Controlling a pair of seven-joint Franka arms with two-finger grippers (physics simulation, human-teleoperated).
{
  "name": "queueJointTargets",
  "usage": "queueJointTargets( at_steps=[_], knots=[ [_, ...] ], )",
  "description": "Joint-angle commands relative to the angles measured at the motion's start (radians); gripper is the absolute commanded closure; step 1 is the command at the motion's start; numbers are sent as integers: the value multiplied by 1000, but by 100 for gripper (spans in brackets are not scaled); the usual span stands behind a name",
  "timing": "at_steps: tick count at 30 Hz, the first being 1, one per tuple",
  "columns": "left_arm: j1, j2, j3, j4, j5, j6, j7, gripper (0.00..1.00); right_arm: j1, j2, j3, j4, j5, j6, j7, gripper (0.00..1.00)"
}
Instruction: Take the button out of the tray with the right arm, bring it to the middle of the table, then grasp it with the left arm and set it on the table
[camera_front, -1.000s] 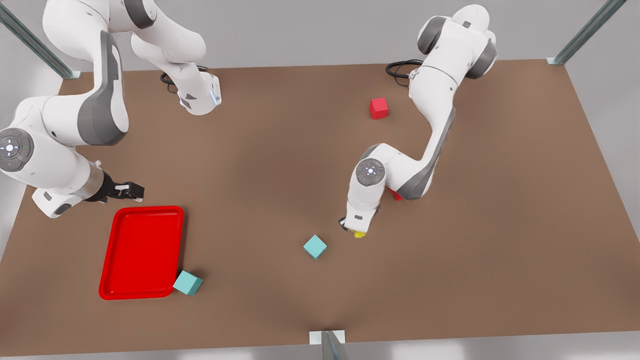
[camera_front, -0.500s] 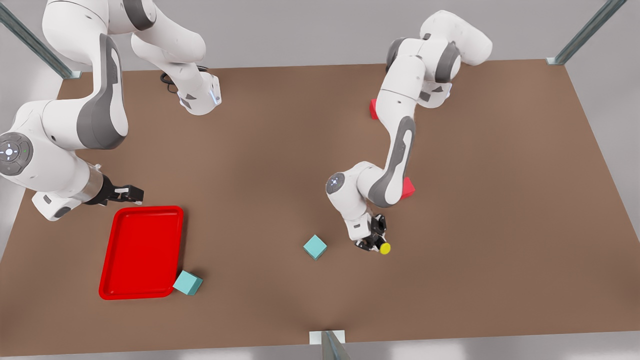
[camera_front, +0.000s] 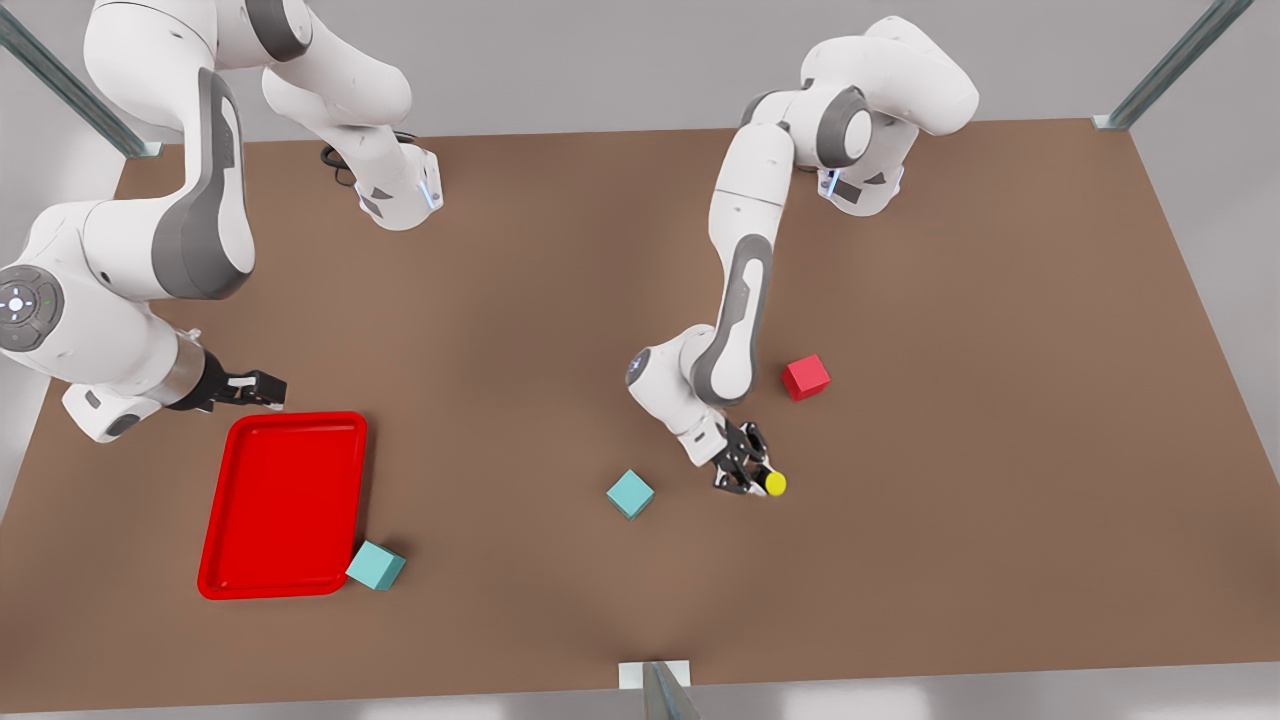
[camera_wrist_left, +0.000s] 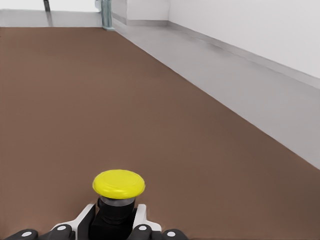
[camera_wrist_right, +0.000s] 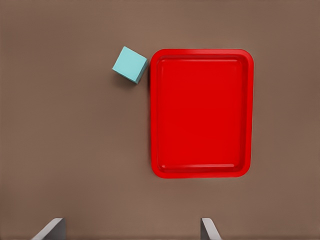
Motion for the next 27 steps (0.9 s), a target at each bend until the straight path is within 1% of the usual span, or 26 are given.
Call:
queueJointTargets(
  at_steps=[1, 6, 11, 21, 27],
  knots=[
    [-22, 27, 20, 1, 5, -40, -294, 51, 1, -1, 0, -1, 0, 0, 0, 0],
    [-48, 36, 46, 4, 31, -69, -293, 51, 1, 5, 0, 1, 0, -1, 2, 0],
    [-68, 56, 44, 2, 89, -98, -293, 51, 1, 6, 0, 1, -1, -1, 0, 0],
    [-85, 99, 46, 5, 114, -121, -293, 51, 0, 5, -3, 1, 0, -3, 0, 0],
    [-92, 101, 46, 5, 129, -138, -293, 51, 0, 6, -3, 1, 0, -1, 0, 0]
  ],
)
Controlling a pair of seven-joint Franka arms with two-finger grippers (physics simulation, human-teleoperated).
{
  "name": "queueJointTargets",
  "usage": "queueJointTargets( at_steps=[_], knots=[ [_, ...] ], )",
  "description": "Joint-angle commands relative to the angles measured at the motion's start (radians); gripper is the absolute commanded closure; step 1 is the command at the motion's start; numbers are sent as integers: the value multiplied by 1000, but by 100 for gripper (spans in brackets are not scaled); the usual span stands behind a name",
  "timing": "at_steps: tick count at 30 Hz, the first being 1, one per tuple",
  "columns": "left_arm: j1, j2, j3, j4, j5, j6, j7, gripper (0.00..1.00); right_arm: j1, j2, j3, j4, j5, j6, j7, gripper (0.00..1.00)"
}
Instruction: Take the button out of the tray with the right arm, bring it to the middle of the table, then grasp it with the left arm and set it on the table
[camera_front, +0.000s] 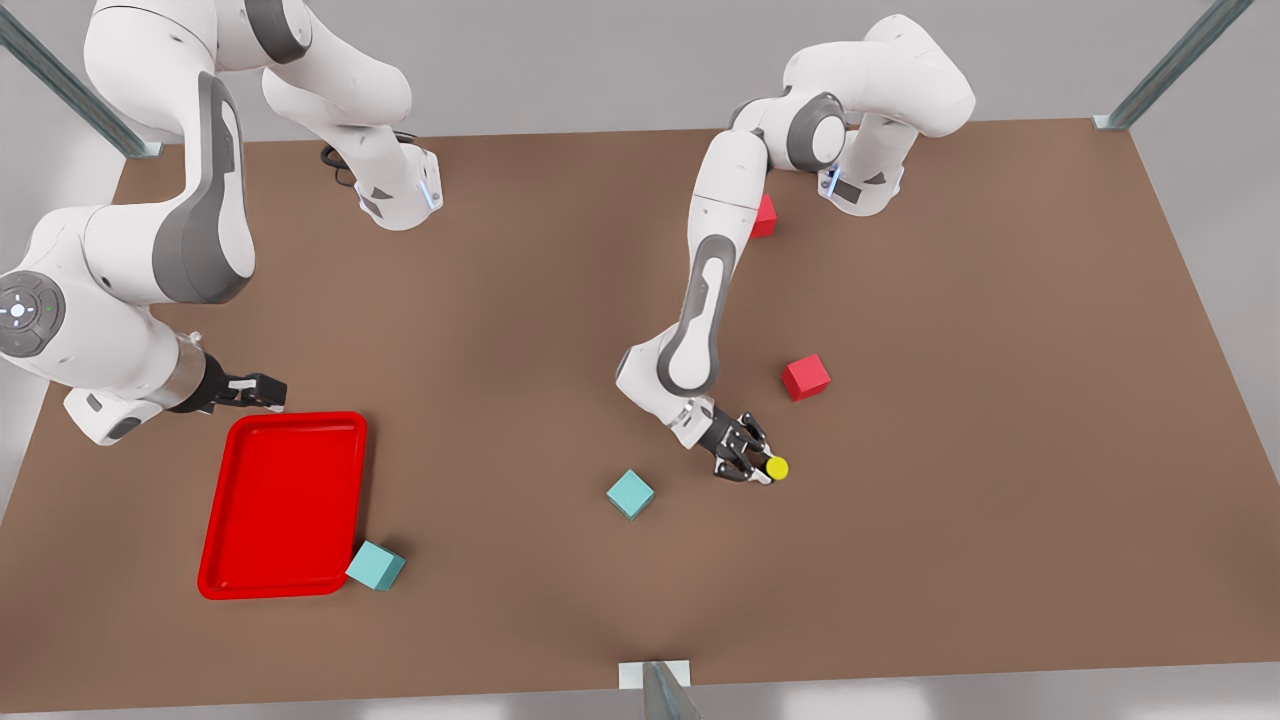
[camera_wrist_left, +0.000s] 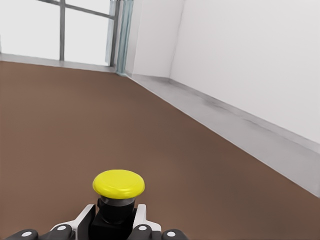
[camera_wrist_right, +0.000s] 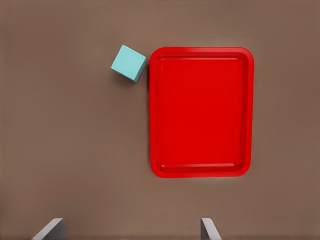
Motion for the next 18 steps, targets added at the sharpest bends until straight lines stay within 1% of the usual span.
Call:
queueJointTargets(
  at_steps=[1, 2, 8, 12, 13, 15, 16, 18],
  knots=[
    [-2, -1, 1, 1, 11, -15, -67, 45, 2, -3, 0, 0, 0, -3, 0, 0],
    [-2, -1, 1, 1, 14, -15, -64, 0, 2, -6, 0, 0, 2, -3, 0, 0],
    [-2, -3, 1, -1, 19, -15, -59, 0, 4, -4, 0, 0, 2, -1, 0, 0],
    [-33, -18, -1, -1, 11, -39, -28, 0, 4, -4, 0, 0, 2, -1, 0, 0],
    [-65, -21, -2, 4, -1, -71, -24, 0, 4, -4, 0, 0, 2, -3, 0, 0],
    [-177, -93, -12, 5, -114, -165, 21, 0, 4, -3, 0, 0, 3, -1, 0, 0],
    [-195, -214, -15, -5, -167, -197, 99, 0, 6, -3, 2, 0, 3, -1, 0, 0],
    [-181, -355, -52, -6, -202, -277, 251, 0, 7, -1, 0, 0, 3, -1, 0, 0]
  ],
)
